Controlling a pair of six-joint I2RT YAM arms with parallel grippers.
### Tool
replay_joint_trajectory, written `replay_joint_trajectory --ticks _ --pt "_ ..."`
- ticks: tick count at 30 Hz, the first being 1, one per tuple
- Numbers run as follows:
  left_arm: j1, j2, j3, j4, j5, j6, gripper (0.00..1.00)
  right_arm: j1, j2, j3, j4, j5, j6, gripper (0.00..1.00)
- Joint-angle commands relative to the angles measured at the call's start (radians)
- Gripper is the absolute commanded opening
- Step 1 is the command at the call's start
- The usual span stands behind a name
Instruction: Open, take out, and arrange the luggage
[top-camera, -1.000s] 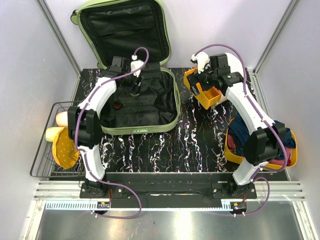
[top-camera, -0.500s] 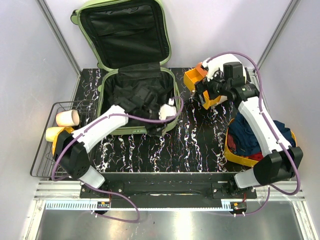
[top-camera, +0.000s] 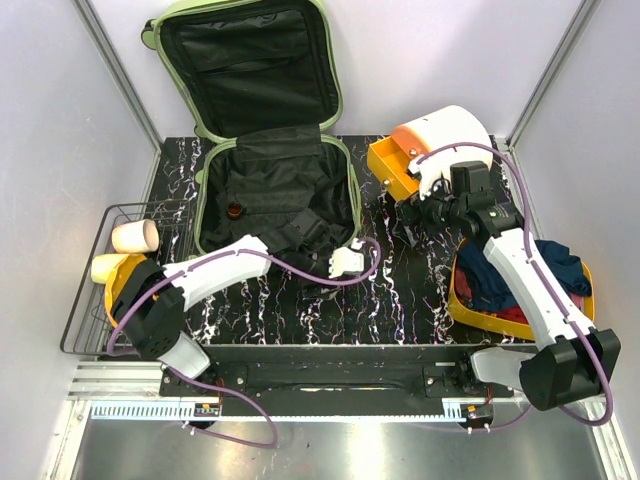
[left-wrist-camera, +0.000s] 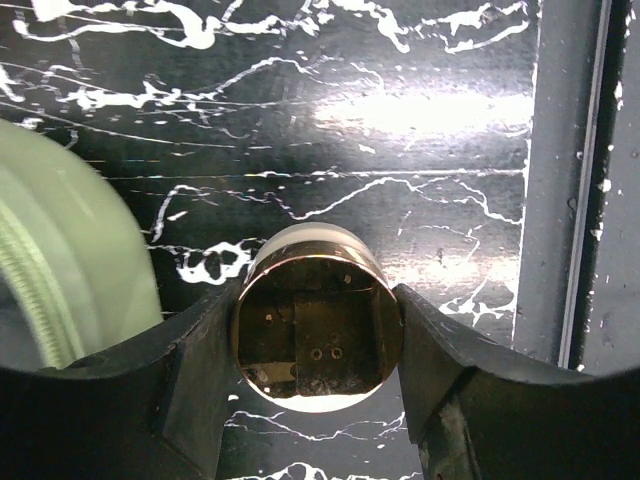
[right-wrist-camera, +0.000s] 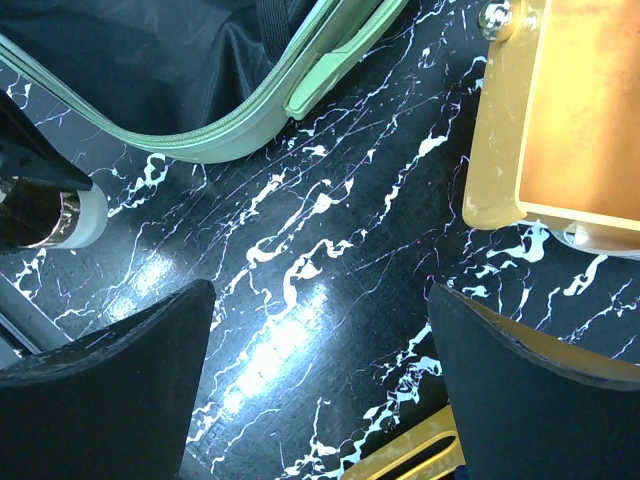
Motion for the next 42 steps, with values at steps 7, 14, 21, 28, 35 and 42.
replay_joint_trajectory --ticks 7,14,21,28,35,42 --pt "0.225 -0.006 0.245 0.048 0.005 -0.024 0.0 -0.004 -0.059 0.0 0.053 -0.027 -0.014 0.95" --pt "0.359 0.184 0.302 0.132 -0.03 0.019 0.0 -0.004 0.033 0.063 0.093 -0.093 -0.051 0.9" --pt "0.416 0.312 0.328 0.281 -0.076 -0.021 0.0 -0.003 0.146 0.107 0.178 -0.12 -0.043 0.86" --pt "0.45 0.407 0.381 0.359 -0.084 -0.046 0.07 0.005 0.246 0.146 0.233 -0.137 -0.048 0.84" --pt "0.468 0.421 0.459 0.293 -0.047 -0.081 0.65 0.042 0.355 0.228 0.29 -0.124 -0.03 0.82" --pt "0.541 0.252 0.489 0.1 -0.001 -0.122 0.99 0.126 0.54 0.388 0.302 -0.067 -0.007 0.83"
